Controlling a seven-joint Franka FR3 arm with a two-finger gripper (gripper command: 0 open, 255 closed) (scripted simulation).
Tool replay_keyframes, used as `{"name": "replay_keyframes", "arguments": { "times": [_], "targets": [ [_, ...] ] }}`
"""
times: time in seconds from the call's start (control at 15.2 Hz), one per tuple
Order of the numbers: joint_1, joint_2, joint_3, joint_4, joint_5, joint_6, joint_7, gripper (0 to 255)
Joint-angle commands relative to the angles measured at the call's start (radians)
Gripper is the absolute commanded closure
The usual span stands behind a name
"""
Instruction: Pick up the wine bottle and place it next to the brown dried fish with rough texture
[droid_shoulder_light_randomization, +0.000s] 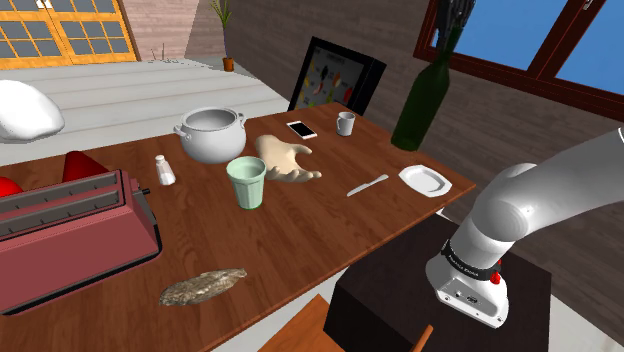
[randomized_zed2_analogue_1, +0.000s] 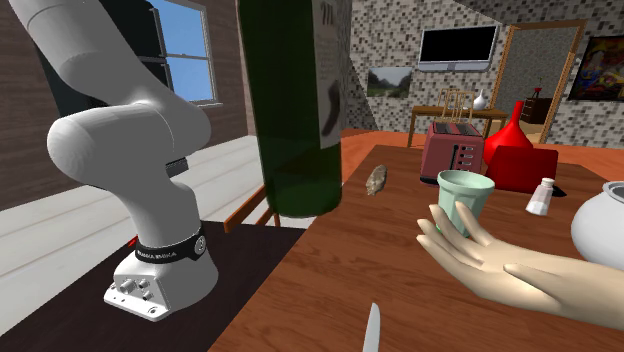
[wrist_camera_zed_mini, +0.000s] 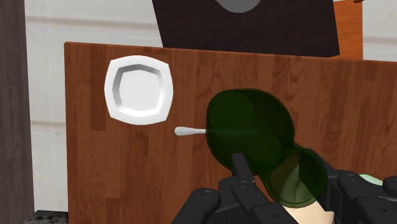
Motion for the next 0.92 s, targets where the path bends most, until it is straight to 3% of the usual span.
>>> {"name": "replay_keyframes", "arguments": {
  "times": [0.0, 0.86],
  "targets": [
    [0.001, 0.019, 0.001, 0.048, 0.002, -0.029, -0.001, 255],
    [0.005, 0.173, -0.006, 0.398, 0.008, -0.225, -0.025, 255]
  ]
}}
